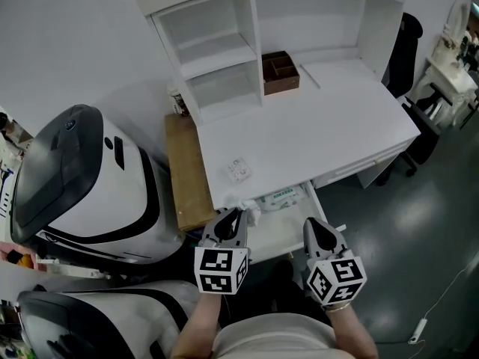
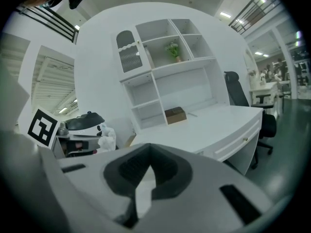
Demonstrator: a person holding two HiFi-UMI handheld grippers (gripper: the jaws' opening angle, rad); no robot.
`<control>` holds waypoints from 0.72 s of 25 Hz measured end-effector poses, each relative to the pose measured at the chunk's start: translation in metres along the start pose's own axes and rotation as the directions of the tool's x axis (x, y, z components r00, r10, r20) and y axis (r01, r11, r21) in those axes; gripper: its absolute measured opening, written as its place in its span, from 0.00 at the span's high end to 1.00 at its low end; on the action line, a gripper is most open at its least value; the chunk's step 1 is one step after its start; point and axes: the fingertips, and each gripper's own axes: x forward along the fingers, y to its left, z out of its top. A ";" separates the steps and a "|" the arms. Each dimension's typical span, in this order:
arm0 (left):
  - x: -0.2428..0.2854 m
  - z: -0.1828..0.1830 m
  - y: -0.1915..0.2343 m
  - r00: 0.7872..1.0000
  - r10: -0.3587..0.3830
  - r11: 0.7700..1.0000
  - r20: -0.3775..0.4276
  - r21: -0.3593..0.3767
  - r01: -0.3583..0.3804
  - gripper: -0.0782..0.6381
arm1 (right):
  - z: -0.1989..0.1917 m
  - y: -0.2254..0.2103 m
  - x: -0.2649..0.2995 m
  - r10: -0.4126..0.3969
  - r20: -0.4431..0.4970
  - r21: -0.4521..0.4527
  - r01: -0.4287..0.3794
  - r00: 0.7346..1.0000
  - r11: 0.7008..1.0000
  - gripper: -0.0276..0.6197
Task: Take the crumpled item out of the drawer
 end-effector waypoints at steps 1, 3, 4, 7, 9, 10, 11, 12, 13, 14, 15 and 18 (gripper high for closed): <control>-0.002 0.000 0.001 1.000 0.002 1.000 0.004 -0.003 -0.002 0.86 | 0.000 0.001 0.000 0.002 0.000 -0.004 -0.002 1.000 1.000 0.95; -0.005 0.000 0.003 1.000 0.007 1.000 0.007 -0.008 -0.007 0.86 | 0.000 0.003 -0.001 0.010 0.001 -0.011 -0.010 1.000 1.000 0.95; -0.006 0.000 0.005 1.000 0.010 1.000 0.005 -0.011 -0.010 0.86 | 0.001 0.004 -0.001 0.014 0.002 -0.012 -0.014 1.000 1.000 0.95; -0.009 -0.001 0.007 1.000 0.016 1.000 -0.001 -0.019 -0.016 0.86 | 0.002 0.006 -0.002 0.019 0.003 -0.015 -0.019 1.000 1.000 0.95; -0.010 -0.001 0.007 1.000 0.018 1.000 0.001 -0.020 -0.018 0.86 | 0.002 0.007 -0.002 0.016 0.001 -0.024 -0.016 1.000 1.000 0.95; -0.011 -0.001 0.008 1.000 0.020 1.000 0.003 -0.021 -0.020 0.86 | 0.002 0.006 -0.002 0.014 0.000 -0.028 -0.014 1.000 1.000 0.95; -0.012 -0.001 0.008 1.000 0.021 1.000 0.005 -0.022 -0.021 0.86 | 0.002 0.006 -0.002 0.013 -0.001 -0.030 -0.013 1.000 0.999 0.95; -0.012 0.000 0.009 1.000 0.023 0.999 0.008 -0.023 -0.023 0.86 | 0.002 0.006 -0.002 0.011 -0.003 -0.032 -0.011 1.000 0.999 0.95; -0.013 0.000 0.010 1.000 0.025 0.999 0.011 -0.024 -0.025 0.86 | 0.001 0.006 -0.002 0.010 -0.004 -0.034 -0.011 1.000 0.999 0.95; -0.013 0.001 0.010 1.000 0.027 0.999 0.014 -0.024 -0.026 0.86 | 0.001 0.006 -0.002 0.010 -0.004 -0.035 -0.010 1.000 0.999 0.95; -0.014 0.002 0.011 0.999 0.028 0.999 0.018 -0.024 -0.028 0.86 | 0.001 0.006 -0.002 0.009 -0.005 -0.036 -0.009 1.000 0.999 0.95; -0.014 0.004 0.011 0.999 0.030 0.999 0.028 -0.026 -0.029 0.86 | 0.001 0.004 -0.002 0.006 -0.006 -0.038 -0.007 1.000 0.999 0.95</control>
